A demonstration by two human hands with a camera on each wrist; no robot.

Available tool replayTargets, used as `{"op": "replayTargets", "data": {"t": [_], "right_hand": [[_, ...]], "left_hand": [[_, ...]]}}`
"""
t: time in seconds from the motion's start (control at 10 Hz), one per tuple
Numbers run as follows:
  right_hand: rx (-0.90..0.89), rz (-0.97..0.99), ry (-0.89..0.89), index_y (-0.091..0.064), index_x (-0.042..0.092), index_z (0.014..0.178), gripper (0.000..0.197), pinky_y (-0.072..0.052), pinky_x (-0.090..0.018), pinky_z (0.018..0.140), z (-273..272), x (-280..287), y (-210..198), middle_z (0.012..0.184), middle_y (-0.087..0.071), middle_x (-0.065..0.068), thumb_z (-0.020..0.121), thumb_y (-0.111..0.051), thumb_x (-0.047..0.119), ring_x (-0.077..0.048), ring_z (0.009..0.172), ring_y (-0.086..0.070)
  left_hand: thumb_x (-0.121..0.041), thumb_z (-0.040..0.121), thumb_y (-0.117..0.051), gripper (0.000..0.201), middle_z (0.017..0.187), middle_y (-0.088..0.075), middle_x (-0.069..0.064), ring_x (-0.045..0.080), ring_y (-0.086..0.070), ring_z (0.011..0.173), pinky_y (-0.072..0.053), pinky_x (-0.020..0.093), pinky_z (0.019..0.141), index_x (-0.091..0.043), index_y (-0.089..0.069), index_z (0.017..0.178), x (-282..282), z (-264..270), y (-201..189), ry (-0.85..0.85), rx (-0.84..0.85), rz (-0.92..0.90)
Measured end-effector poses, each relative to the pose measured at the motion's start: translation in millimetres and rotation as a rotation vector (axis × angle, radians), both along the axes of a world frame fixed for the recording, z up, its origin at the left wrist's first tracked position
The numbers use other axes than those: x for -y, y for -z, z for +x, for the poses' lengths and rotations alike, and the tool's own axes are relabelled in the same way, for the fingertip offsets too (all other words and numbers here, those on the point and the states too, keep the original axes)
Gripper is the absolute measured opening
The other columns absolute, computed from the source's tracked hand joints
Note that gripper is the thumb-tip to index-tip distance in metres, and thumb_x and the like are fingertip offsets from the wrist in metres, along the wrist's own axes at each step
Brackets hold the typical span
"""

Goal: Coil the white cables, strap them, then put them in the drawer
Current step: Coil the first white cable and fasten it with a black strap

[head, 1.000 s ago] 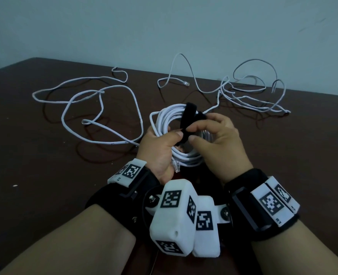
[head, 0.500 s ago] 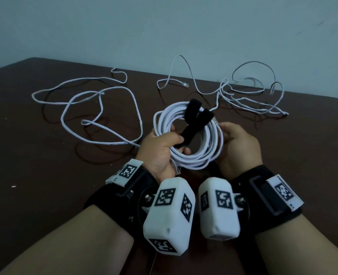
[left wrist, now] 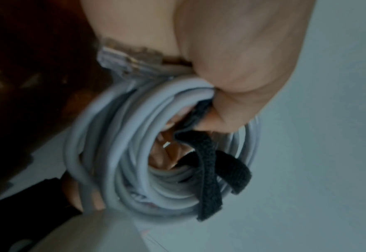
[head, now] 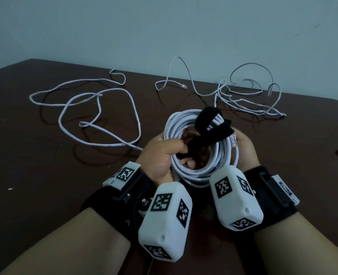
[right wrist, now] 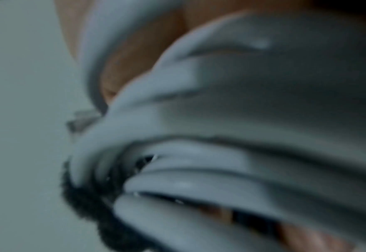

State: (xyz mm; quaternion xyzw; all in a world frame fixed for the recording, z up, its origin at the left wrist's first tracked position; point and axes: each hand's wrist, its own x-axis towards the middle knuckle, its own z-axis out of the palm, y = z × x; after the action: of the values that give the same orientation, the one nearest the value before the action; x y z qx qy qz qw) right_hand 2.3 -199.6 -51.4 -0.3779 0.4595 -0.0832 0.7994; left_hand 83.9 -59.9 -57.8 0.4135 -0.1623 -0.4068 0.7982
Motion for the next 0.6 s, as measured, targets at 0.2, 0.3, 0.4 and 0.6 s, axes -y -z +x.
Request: {"op": "replayTargets", "data": {"t": [0.2, 0.3, 0.4, 0.6], "right_hand": [[0.642, 0.056, -0.27, -0.065, -0.005, 0.104, 0.051, -0.056, -0.034, 0.071, 1, -25, -14, 0.09, -0.069, -0.022, 0.089, -0.049, 0.041, -0.029, 0.08, -0.069], [0.48, -0.175, -0.088, -0.068, 0.008, 0.075, 0.04, -0.051, -0.021, 0.04, 7, -16, -11, 0.057, -0.067, -0.008, 0.096, -0.039, 0.027, -0.015, 0.045, -0.065], [0.504, -0.066, -0.101, -0.066, 0.0, 0.096, 0.038, -0.057, -0.036, 0.051, 4, -16, -10, 0.084, -0.068, -0.022, 0.087, -0.046, 0.031, -0.028, 0.062, -0.069], [0.663, -0.151, 0.388, -0.048, 0.009, 0.075, 0.023, -0.037, -0.027, 0.057, 8, -7, -3, 0.061, -0.052, -0.006, 0.096, -0.039, 0.016, -0.02, 0.054, -0.047]], "left_hand": [[0.004, 0.059, -0.046, 0.037, 0.067, -0.05, 0.012, 0.019, -0.048, 0.043, -0.04, 0.023, 0.043, -0.005, -0.05, 0.095, 1, 3, 0, -0.037, -0.012, 0.055], [0.004, 0.059, -0.044, 0.022, 0.049, -0.049, 0.007, 0.016, -0.047, 0.037, -0.039, 0.021, 0.042, -0.004, -0.048, 0.079, 0, 2, -1, -0.027, -0.01, 0.049], [0.005, 0.059, -0.045, 0.021, 0.052, -0.051, 0.008, 0.017, -0.047, 0.038, -0.039, 0.022, 0.043, -0.007, -0.049, 0.076, 0, 2, -1, -0.036, -0.02, 0.057], [0.008, 0.061, -0.043, 0.021, 0.045, -0.047, 0.004, 0.015, -0.044, 0.034, -0.038, 0.021, 0.041, -0.006, -0.047, 0.077, -1, 5, 0, -0.002, -0.002, 0.075]]}}
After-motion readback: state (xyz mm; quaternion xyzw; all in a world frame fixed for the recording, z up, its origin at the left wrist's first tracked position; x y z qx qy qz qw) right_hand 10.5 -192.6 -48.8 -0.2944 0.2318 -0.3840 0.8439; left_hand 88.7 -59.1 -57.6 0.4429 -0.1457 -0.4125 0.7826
